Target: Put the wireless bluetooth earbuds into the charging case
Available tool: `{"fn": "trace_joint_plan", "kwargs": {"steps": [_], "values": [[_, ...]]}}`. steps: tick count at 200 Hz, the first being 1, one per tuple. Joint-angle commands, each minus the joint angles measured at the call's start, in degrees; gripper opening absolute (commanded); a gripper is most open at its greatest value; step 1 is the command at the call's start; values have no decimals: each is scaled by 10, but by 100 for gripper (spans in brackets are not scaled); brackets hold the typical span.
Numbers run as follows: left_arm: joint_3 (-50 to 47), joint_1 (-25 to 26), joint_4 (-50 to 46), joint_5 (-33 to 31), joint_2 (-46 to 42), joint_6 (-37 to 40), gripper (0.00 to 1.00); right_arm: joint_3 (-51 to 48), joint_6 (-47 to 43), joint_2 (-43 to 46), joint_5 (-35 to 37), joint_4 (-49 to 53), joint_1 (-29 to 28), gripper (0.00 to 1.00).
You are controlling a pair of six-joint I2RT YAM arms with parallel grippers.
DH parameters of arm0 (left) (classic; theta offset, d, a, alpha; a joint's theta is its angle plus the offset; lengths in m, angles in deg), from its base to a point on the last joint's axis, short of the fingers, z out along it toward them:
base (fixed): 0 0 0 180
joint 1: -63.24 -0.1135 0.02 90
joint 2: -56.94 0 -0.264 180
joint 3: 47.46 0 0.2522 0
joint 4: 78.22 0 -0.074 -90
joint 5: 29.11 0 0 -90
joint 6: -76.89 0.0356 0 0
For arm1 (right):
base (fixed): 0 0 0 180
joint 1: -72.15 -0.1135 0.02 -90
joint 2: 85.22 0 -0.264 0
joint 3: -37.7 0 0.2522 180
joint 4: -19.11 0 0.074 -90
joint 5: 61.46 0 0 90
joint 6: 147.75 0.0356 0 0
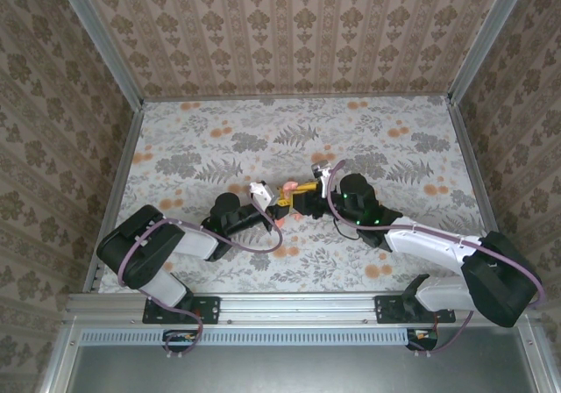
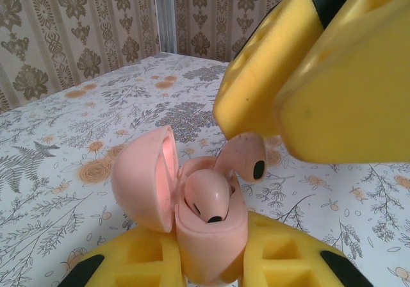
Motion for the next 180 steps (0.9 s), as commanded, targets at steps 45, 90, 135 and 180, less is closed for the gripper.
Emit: {"fn": "trace_joint_plan", "kwargs": {"steps": [45,90,135,180], "values": [[5,2,20,-1,-23,-6,7,24,19,13,-23,3,10,42],[4,2,18,1,-24,-6,7,26,24,14,-26,8,13,44],[2,1,17,-5,-26,-4,7,31,22,57,-35,42,17,44],[1,1,13,-10,-24,-2,7,18,36,111,3,123,20,47]]}}
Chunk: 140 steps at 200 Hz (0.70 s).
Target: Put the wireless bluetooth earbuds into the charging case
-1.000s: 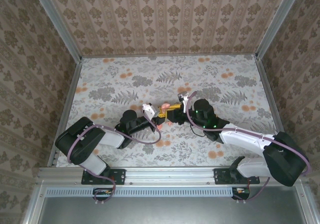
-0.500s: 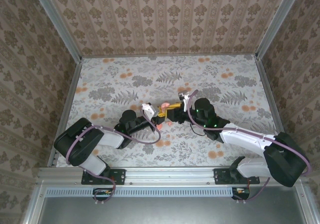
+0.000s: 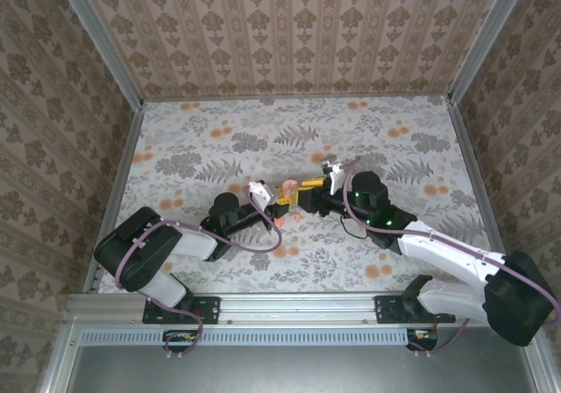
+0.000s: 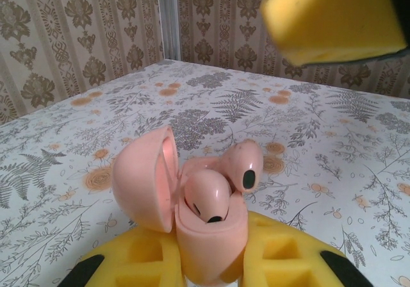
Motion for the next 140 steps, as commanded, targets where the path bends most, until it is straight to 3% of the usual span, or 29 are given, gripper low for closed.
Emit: {"fn": "trace_joint_plan", "kwargs": {"steps": [1,71,140], "values": [[1,1,13,-4,-13,-2,7,7,18,24,20,64,5,47],[1,1,13,-4,-13,-1,7,37,39,-28,-28,84,4,53],[-1,2,7,-1,-23,-1,6,61,39,-68,-20,79,4,57]]}}
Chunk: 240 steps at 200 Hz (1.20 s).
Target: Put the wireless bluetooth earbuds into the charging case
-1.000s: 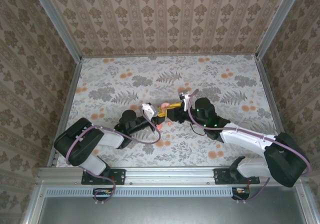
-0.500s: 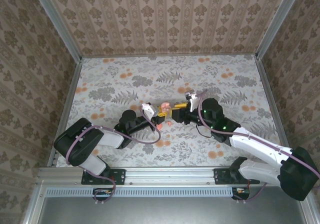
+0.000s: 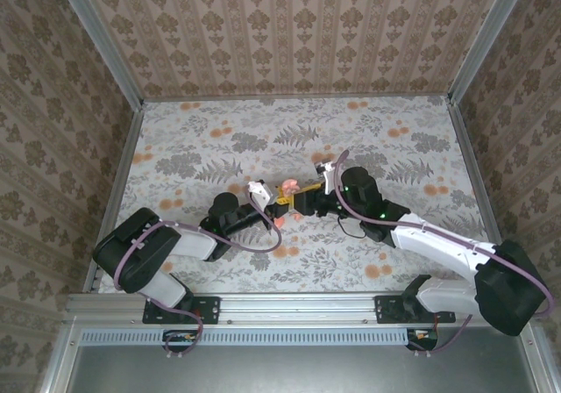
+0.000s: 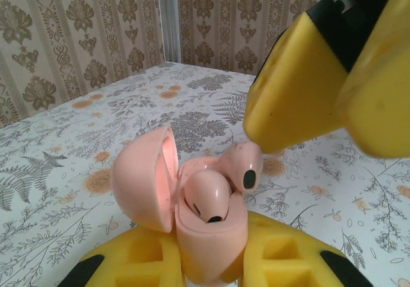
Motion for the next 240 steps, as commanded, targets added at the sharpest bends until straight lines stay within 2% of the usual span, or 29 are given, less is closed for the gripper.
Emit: {"fn": "trace_joint_plan", "kwargs": {"steps": [1,63,123,240], "values": [[0,2,10,-1,-17,-1,6,24,2,-11,-5,1,1,57],[-5,1,6,-4,-25,2,7,41,-2,-33,8,16,2,57],[-6,1,0,-5,-35,4,7,49,-5,-44,26,35,1,46],[-5,1,-10,-4,-42,7,7,43,-4,-30,68,43,4,41]]}}
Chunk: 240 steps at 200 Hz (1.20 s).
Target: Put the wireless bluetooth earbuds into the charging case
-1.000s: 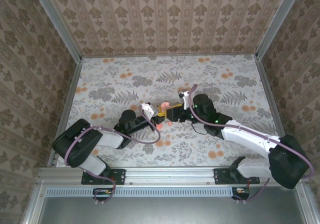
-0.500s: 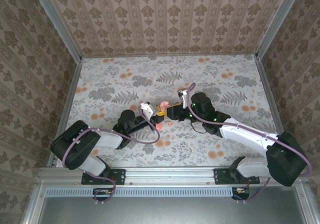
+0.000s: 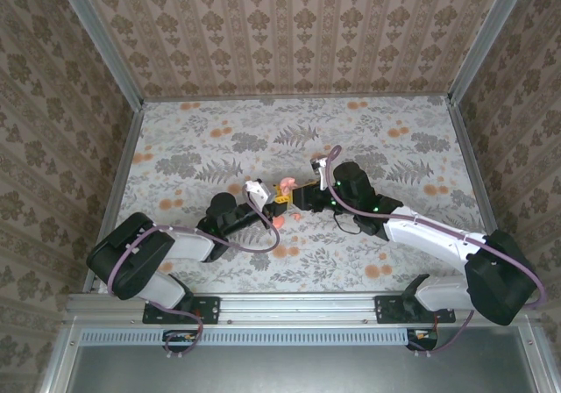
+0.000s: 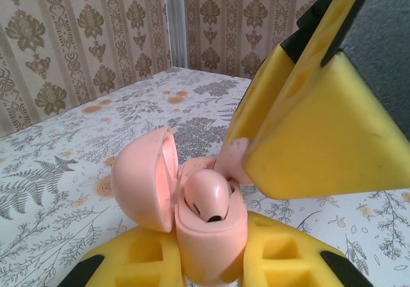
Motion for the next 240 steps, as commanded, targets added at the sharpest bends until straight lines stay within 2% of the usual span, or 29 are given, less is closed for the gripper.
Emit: {"fn": "trace_joint_plan", "kwargs": {"steps": [1,119,207,240], "values": [[-1,1,9,8,-14,7,7,8,-3,12,36,15,4,41],[-3,1,0,8,-27,9,7,-4,1,26,47,9,10,39],[-2,1,-4,9,-33,10,7,-5,8,26,29,-8,16,38],[-2,1,-6,9,-34,10,7,-6,6,24,20,-15,17,35]]}}
